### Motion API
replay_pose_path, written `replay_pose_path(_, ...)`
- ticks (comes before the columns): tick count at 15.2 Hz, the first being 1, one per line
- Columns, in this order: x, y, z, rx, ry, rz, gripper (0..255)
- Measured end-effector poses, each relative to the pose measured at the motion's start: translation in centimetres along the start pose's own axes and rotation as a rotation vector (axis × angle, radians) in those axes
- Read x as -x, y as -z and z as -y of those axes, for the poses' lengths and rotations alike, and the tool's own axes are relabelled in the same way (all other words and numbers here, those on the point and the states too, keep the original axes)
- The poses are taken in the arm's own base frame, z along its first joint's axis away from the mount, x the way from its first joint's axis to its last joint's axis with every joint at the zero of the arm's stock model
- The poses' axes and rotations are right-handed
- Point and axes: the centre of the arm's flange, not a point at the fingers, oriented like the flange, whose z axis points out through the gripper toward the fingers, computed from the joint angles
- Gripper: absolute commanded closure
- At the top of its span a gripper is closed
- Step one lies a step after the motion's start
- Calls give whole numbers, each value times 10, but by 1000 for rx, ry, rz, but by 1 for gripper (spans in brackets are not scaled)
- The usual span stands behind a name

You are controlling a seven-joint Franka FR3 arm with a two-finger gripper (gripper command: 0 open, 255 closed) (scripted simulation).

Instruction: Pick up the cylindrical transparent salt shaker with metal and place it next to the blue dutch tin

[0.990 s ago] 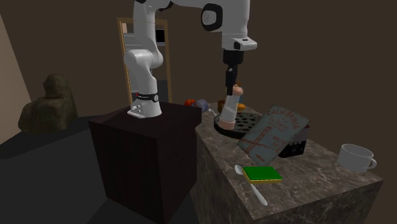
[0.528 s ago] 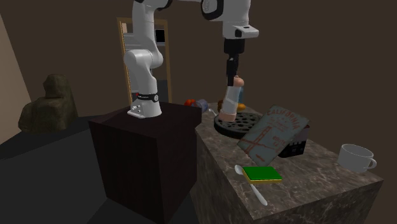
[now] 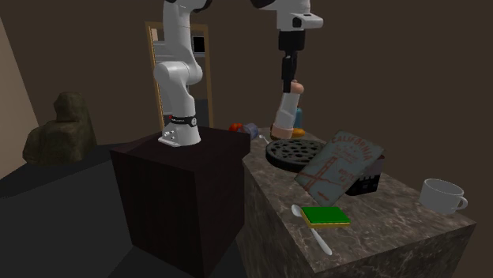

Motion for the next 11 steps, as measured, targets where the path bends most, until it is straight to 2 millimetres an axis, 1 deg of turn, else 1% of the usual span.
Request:
replay_pose_path(2,-1,9,1,0,0,0,255)
replay_pose_path(3,2,10,7,0,0,0,255)
replay_pose_path(5,14,9,26,0,0,0,255)
replay_pose_path(8,32,1,58,-1,1,0,255)
replay_pose_path(9,37,-1,72,-1,1,1,255)
replay_pose_path(11,51,-2,92,-1,1,1,255)
